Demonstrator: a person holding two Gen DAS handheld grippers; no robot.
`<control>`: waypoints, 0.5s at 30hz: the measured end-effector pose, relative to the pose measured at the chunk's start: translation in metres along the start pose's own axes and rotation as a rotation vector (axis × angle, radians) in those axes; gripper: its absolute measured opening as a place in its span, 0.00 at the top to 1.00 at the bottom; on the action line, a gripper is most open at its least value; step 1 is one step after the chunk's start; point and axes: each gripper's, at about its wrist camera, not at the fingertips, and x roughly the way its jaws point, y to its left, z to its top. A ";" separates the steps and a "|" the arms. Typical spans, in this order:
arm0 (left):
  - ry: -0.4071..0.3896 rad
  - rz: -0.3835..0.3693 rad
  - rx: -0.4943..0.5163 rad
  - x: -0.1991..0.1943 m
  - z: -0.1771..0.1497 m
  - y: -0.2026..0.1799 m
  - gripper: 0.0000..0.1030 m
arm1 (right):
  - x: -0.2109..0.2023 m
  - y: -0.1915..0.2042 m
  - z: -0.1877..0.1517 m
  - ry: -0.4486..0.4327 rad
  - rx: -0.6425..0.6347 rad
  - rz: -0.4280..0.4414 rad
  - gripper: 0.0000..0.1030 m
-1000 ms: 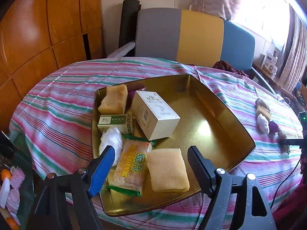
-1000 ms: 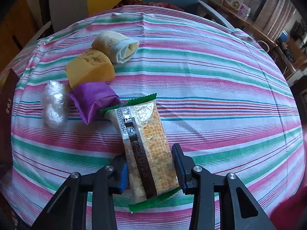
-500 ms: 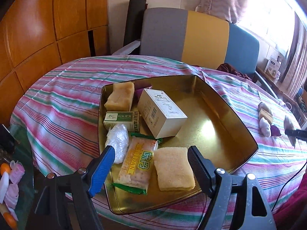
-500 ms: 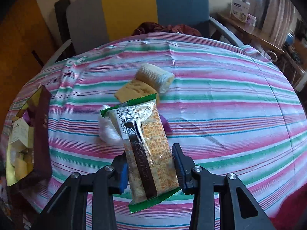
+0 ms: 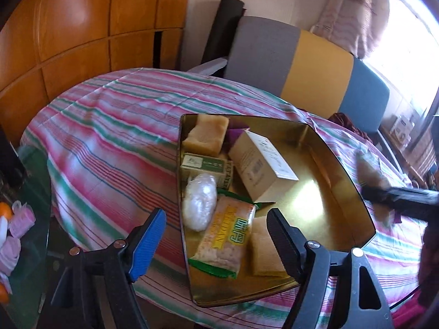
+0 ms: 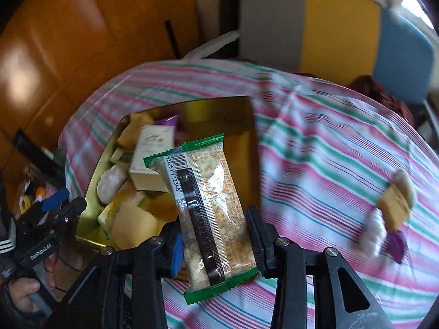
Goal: Organize objects
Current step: 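Carry the green-edged cracker pack into the gold tray and release it with the right tool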
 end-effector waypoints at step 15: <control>0.039 0.001 -0.021 0.008 -0.003 0.011 0.29 | 0.089 0.050 -0.021 0.182 -0.047 0.067 0.50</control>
